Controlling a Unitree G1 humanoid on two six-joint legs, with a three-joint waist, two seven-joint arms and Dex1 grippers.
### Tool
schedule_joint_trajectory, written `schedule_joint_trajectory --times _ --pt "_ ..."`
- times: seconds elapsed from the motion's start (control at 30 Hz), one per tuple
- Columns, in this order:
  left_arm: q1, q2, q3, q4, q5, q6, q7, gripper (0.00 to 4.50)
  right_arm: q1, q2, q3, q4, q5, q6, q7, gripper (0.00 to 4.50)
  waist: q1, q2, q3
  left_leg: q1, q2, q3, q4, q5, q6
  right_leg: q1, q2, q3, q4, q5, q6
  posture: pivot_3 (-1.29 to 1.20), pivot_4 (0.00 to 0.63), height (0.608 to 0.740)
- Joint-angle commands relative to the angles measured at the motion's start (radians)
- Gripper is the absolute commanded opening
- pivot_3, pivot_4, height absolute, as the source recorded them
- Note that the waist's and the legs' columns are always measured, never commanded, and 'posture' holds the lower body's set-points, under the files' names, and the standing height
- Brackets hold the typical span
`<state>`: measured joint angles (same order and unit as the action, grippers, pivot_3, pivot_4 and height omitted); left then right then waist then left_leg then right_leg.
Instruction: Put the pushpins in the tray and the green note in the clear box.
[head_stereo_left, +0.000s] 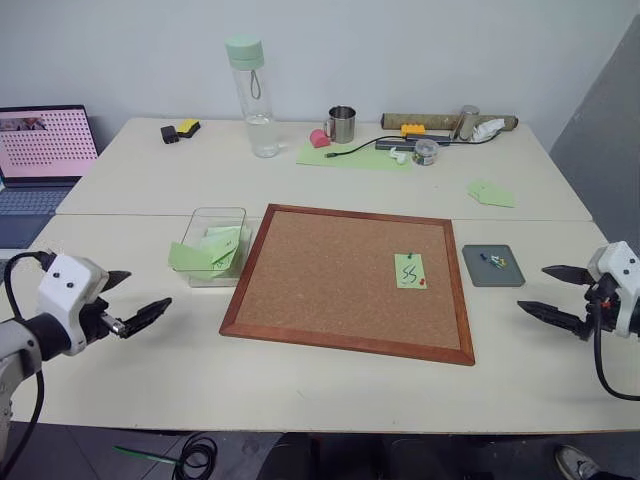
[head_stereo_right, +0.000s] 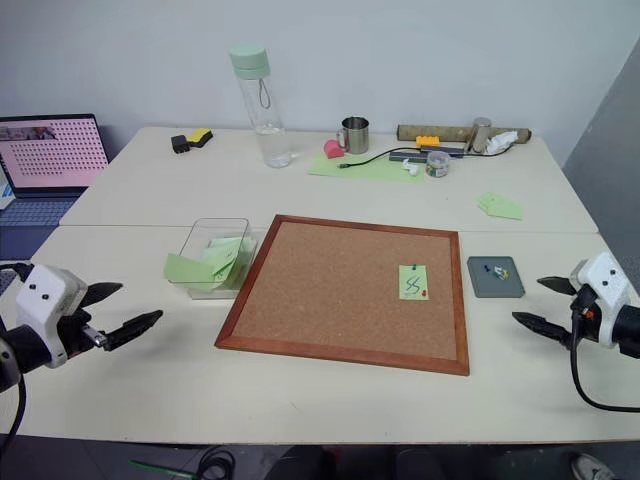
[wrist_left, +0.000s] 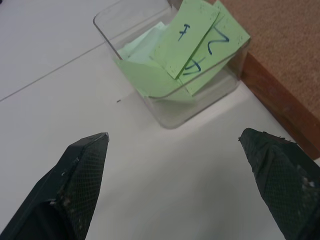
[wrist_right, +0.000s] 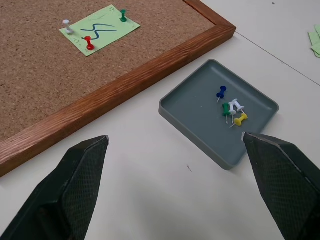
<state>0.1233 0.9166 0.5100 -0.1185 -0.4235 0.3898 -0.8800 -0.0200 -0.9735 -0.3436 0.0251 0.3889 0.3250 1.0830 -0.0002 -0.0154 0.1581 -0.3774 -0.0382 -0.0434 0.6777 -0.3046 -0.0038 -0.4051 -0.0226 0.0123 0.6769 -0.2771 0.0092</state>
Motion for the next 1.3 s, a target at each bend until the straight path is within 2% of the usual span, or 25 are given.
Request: schedule_joint_trajectory --times 0.03,0.17,0.3,0.5,0.67,0.83,1.0,1.3 --pt "-0.037 0.012 0.004 -0.061 -0.04 0.025 -0.018 3.93 0.003 -0.002 -0.038 -0.067 0.029 0.018 -0.011 4.5 0.0 0.0 0.0 0.0 0.0 0.0 0.0 0.0 0.0 0.0 0.0 0.0 0.0 0.0 0.0 0.0 0.15 0.74" --pt "-0.084 0.018 -0.045 -0.136 -0.083 0.074 -0.039 3.15 0.022 -0.009 -0.045 -0.124 0.049 0.043 -0.005 4.5 0.001 0.0 0.0 0.0 0.0 0.0 0.0 0.0 0.0 0.0 0.0 0.0 0.0 0.0 0.0 0.0 0.15 0.74" --pt "-0.188 -0.011 -0.189 -0.208 -0.084 0.116 -0.025 2.26 0.018 -0.01 -0.024 -0.221 0.064 0.075 -0.015 4.5 0.006 0.0 0.0 -0.001 0.0 -0.001 0.001 0.0 0.0 0.0 0.0 -0.001 0.0 0.0 0.0 0.0 0.15 0.74" --pt "-0.346 -0.144 -0.446 -0.212 -0.02 0.117 0.009 1.01 -0.059 0.029 0.061 -0.302 0.085 0.142 -0.062 4.5 0.004 -0.001 0.0 -0.001 0.0 -0.001 0.001 0.0 0.0 0.0 0.001 -0.001 0.001 0.0 0.0 0.0 0.15 0.74" --pt "-0.418 -0.305 -0.596 -0.082 0.037 0.074 0.025 0.02 -0.183 0.138 0.176 -0.29 0.065 0.19 -0.155 4.5 0.0 -0.001 0.0 0.0 0.0 0.0 0.002 0.0 0.0 0.0 0.001 0.0 0.002 0.0 0.0 0.0 0.15 0.74" --pt "-0.483 -0.457 -0.692 0.122 0.155 -0.084 0.071 0.02 -0.331 0.257 0.303 -0.172 -0.031 0.167 -0.247 4.5 0.001 -0.002 0.001 -0.001 -0.001 -0.001 0.002 0.0 -0.001 0.0 0.001 0.0 0.002 0.0 0.0 0.0 0.15 0.74" --pt "-0.509 -0.528 -0.729 0.276 0.232 -0.189 0.085 0.02 -0.446 0.323 0.392 -0.023 -0.115 0.11 -0.253 4.5 0.001 -0.002 0.0 -0.002 -0.001 -0.001 0.003 0.001 -0.001 -0.001 0.001 -0.001 0.002 0.0 0.001 0.0 0.15 0.74" --pt "-0.479 -0.545 -0.737 0.328 0.273 -0.213 0.076 0.02 -0.59 0.428 0.459 0.282 -0.244 -0.055 -0.284 4.5 0.002 -0.001 -0.001 -0.001 -0.002 -0.001 0.003 0.001 -0.001 -0.001 0.001 -0.001 0.003 0.0 0.001 0.0 0.15 0.74"
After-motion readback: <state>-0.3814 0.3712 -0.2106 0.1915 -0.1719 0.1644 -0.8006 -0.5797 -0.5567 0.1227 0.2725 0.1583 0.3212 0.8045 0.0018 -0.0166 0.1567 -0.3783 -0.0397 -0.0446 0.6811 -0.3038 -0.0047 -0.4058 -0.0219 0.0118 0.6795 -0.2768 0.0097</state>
